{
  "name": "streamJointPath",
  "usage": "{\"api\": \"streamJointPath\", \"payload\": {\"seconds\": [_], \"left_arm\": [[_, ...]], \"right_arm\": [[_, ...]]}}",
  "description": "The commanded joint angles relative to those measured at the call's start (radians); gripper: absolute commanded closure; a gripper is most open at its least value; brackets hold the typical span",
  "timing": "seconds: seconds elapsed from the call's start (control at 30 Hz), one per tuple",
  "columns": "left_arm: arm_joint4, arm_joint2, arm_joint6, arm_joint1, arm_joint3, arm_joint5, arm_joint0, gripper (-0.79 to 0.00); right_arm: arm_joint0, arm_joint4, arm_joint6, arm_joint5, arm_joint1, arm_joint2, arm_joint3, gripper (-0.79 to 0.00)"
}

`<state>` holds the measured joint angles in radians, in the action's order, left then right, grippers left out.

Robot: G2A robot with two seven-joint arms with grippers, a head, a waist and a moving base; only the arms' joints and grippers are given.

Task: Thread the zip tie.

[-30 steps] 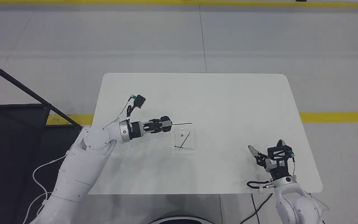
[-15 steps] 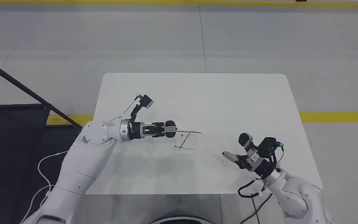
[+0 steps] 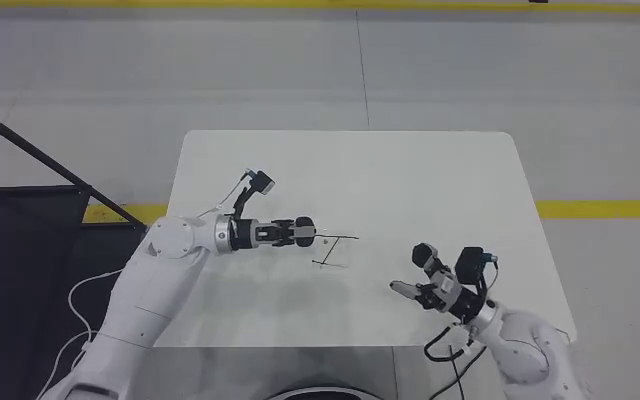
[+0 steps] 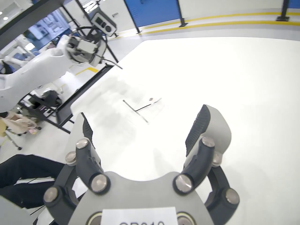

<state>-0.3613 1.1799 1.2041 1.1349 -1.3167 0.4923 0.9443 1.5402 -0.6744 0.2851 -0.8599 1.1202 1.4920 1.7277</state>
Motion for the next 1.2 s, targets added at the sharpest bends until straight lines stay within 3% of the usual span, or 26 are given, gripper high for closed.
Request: {"api": "streamJointPath", "payload": {"seconds": [0.0,0.13,0.23,0.27,0.57,0.93,1.17], "left_arm": [[0.017,-0.011,-0.010,0.000,-0.028,-0.006,0.007,0.000],[0.021,-0.026,0.001,0.000,-0.047,-0.002,0.009,0.000],[0.018,-0.036,0.019,-0.001,-0.051,0.006,0.007,0.000],[0.019,-0.038,0.018,-0.001,-0.052,0.008,0.008,0.000],[-0.018,-0.047,0.042,-0.004,-0.053,0.018,0.003,0.000],[-0.022,-0.069,0.038,-0.003,-0.050,0.024,-0.011,0.000],[-0.018,-0.085,0.039,-0.003,-0.043,0.025,-0.019,0.000]], "right_arm": [[-0.030,0.112,0.046,-0.109,-0.005,-0.025,-0.046,-0.785],[-0.123,0.423,0.209,-0.152,-0.022,-0.134,-0.122,-0.785],[-0.212,0.742,0.431,-0.152,-0.044,-0.224,-0.178,-0.785],[-0.234,0.778,0.479,-0.143,-0.051,-0.219,-0.212,-0.785],[-0.234,0.778,0.479,-0.143,-0.051,-0.219,-0.212,-0.785],[-0.262,0.722,0.434,-0.051,-0.043,-0.282,-0.200,-0.785],[-0.297,0.771,0.444,-0.025,-0.041,-0.311,-0.239,-0.536]]}}
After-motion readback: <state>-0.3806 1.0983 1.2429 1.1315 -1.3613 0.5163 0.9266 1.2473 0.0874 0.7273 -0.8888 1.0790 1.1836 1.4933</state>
